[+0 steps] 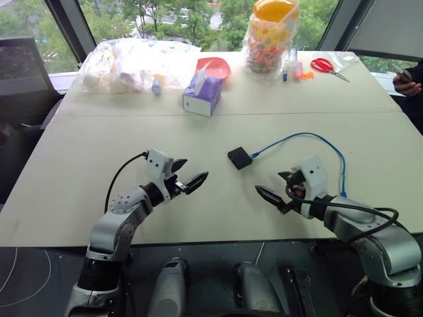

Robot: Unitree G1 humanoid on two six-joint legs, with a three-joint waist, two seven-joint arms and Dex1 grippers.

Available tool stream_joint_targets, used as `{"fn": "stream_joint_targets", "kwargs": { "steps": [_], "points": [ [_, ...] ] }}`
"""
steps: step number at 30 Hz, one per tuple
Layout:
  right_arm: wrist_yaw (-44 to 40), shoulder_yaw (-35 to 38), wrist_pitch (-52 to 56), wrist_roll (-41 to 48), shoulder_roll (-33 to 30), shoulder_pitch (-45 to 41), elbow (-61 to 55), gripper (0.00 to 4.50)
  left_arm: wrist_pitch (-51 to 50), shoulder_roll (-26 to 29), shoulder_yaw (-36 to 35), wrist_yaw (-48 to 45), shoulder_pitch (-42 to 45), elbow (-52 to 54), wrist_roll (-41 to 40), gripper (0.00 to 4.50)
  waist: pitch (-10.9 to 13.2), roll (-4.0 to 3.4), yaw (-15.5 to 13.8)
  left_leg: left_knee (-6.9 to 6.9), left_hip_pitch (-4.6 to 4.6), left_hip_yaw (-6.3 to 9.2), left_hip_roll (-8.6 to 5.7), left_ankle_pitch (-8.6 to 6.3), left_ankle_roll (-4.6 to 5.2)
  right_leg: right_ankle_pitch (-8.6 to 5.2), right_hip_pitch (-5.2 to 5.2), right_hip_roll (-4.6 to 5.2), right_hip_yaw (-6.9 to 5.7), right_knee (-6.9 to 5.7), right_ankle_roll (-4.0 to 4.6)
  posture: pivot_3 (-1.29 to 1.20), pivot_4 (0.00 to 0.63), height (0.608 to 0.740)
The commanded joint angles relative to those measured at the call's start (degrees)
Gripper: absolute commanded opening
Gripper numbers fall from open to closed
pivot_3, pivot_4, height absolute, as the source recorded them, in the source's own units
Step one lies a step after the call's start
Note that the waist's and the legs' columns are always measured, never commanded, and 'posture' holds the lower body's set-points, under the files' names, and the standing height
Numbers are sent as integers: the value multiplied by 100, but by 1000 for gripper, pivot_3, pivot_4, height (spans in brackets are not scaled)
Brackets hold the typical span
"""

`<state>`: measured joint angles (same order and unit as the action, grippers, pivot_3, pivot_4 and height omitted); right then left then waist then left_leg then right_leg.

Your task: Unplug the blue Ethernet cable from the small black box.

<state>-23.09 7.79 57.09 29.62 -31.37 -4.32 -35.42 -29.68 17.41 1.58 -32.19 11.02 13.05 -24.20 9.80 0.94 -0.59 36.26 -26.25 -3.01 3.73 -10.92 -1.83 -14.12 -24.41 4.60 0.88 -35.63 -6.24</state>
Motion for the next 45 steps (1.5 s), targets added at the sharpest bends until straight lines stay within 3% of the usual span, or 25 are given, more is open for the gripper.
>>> {"fn": "stream_joint_targets", "kwargs": {
  "steps": [1, 12, 27, 32, 36, 41, 45],
  "points": [
    [53, 160, -31, 65, -1, 15, -213, 4500, 72, 41, 65, -50, 8, 130, 36, 4477, 0, 0, -1, 0, 0, 0, 0, 0, 0, 0, 0, 0, 0, 0, 0, 0, 150, 735],
    [-183, 147, -149, 44, -381, -426, 124, 4500, -18, 107, 37, -147, 17, 183, -32, 4477, 0, 0, -2, 1, 1, 0, 0, 0, 0, 0, 0, 0, 0, -2, 0, 0, 150, 735],
    [-1100, -435, -673, -301, -1171, -1029, 872, 4500, 31, 156, 93, -180, 3, 273, 48, 4477, 0, 0, -2, 6, 1, 0, -1, 1, 1, 0, 1, -1, 0, -7, -1, 0, 150, 735],
    [-2444, -1317, -1438, -826, -1890, -2362, 2140, 4500, 112, 195, 140, -250, 16, 182, 88, 4477, 2, -4, 42, 25, 2, -4, 0, 0, 1, 0, -1, -1, 4, -25, 0, 0, 150, 735],
    [-3765, -2223, -2532, -1547, -1892, -3793, 3924, 4500, 129, 197, 173, -275, 57, 194, 88, 4477, 2, -4, 73, 26, 6, -2, 0, 0, 1, 0, -2, -3, 3, -33, 0, 0, 150, 735],
    [-4880, -3154, -3873, -2543, -1115, -5473, 6696, 4500, 252, 200, 108, -193, -35, 206, 162, 4477, 3, -4, 136, 23, 2, -3, 0, 0, 1, -2, -5, -3, 4, -37, -5, 0, 150, 735],
    [-5089, -3565, -5056, -3334, -383, -6484, 8884, 4500, 250, 169, 77, -38, -178, 386, 155, 4477, 5, -6, 166, 19, 6, -6, 0, 1, 0, -1, -9, -4, 3, -47, -8, 0, 150, 735]
  ]
}}
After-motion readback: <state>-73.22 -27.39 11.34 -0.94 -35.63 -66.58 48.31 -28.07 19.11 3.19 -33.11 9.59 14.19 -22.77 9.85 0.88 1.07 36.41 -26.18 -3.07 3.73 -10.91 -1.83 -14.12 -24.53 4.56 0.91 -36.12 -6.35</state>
